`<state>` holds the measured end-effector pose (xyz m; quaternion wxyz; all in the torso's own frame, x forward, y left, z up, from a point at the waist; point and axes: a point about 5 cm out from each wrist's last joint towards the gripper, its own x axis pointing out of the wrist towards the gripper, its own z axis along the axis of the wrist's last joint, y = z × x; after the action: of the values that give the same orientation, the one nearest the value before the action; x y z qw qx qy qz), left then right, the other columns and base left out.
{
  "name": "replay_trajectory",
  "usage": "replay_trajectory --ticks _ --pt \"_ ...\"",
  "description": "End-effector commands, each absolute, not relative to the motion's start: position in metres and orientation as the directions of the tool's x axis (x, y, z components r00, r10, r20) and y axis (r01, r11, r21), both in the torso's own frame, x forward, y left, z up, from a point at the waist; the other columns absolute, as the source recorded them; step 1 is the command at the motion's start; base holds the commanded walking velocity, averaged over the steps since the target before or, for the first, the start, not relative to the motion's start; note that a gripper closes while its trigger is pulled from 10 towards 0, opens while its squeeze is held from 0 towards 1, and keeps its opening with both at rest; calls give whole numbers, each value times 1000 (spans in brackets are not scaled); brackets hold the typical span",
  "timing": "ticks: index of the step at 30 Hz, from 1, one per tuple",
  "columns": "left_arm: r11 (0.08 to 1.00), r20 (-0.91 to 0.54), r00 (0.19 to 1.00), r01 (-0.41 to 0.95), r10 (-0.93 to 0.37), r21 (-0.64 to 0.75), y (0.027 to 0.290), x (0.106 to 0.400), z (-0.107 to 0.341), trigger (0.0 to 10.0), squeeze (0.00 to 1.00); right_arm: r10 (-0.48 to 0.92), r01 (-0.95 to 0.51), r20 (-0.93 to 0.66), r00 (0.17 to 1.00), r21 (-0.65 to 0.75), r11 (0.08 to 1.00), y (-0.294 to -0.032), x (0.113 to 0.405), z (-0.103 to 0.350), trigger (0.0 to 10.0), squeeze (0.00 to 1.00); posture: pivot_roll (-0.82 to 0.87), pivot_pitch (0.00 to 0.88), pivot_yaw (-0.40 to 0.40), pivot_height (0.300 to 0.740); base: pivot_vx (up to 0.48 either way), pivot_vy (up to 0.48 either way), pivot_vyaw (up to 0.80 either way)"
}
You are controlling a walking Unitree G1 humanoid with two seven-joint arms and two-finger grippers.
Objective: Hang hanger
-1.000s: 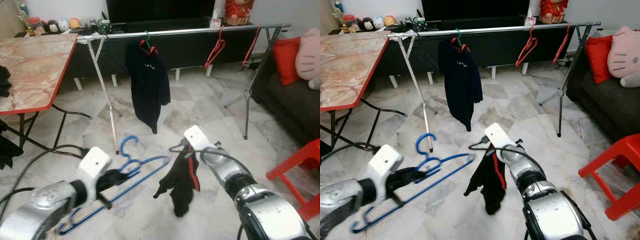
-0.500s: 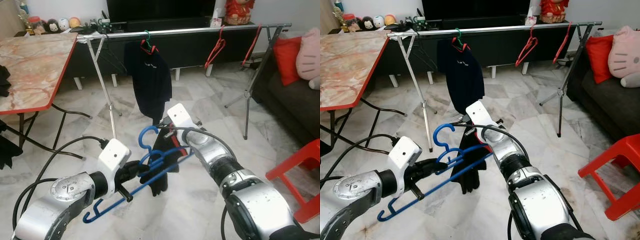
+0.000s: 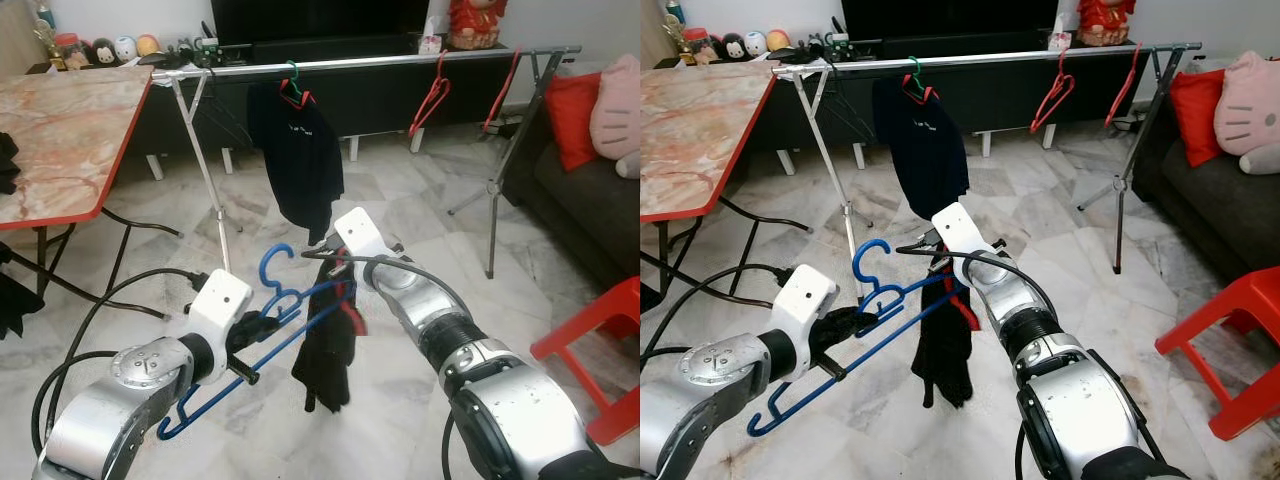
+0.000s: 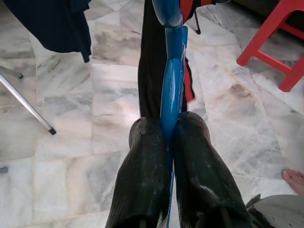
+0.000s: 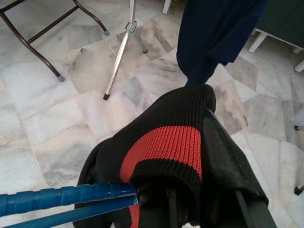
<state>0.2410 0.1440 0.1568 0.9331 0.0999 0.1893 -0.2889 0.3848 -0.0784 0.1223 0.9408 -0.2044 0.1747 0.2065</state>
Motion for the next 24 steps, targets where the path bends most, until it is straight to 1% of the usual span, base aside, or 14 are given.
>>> replay_trajectory --ticks 1,2,4,7,8,12,15,17,19,20,21,22,24 --pt "824 -426 771 558 -472 97 147 243 156 10000 0 331 -459 -376 865 -328 826 -74 389 136 10000 0 -57 0 -1 740 0 0 0" --pt "825 -456 766 555 -454 111 154 240 154 10000 0 325 -454 -377 867 -333 826 -75 390 136 10000 0 -52 0 -3 740 0 0 0" --pt "825 -468 763 553 -446 117 158 238 154 10000 0 322 -452 -377 868 -334 827 -76 390 136 10000 0 -52 0 -3 740 0 0 0" --pt "874 -427 826 464 -367 145 165 245 159 10000 0 317 -450 -378 870 -345 823 -77 390 136 10000 0 -54 0 -6 740 0 0 0" --pt "874 -427 826 464 -367 145 165 245 159 10000 0 317 -450 -378 870 -345 823 -77 390 136 10000 0 -54 0 -6 740 0 0 0" --pt "906 -356 874 399 -331 137 174 249 171 10000 0 307 -452 -394 866 -359 816 -81 388 130 10000 0 -54 0 -7 740 0 0 0" --pt "917 -325 889 379 -323 127 175 250 174 10000 0 308 -458 -402 862 -360 813 -81 387 128 10000 0 -50 0 -9 740 0 0 0" --pt "919 -314 893 376 -324 119 175 251 175 10000 0 311 -462 -405 860 -358 811 -81 387 127 10000 0 -50 0 -9 740 0 0 0" --pt "910 -280 887 405 -367 88 168 251 178 10000 0 324 -477 -411 852 -356 804 -78 386 127 10000 0 -52 0 -9 740 0 0 0" --pt "902 -269 880 425 -391 76 165 251 179 10000 0 331 -485 -413 848 -355 799 -77 386 126 10000 0 -52 0 -9 740 0 0 0" --pt "880 -259 858 471 -443 56 158 248 180 10000 0 340 -494 -415 844 -354 794 -75 385 126 10000 0 -53 0 -9 740 0 0 0" --pt "880 -259 858 471 -443 56 158 248 180 10000 0 340 -494 -415 844 -354 794 -75 385 126 10000 0 -53 0 -9 740 0 0 0" --pt "857 -265 834 513 -483 52 153 245 179 10000 0 344 -498 -414 842 -353 792 -74 385 126 10000 0 -54 0 -8 740 0 0 0"
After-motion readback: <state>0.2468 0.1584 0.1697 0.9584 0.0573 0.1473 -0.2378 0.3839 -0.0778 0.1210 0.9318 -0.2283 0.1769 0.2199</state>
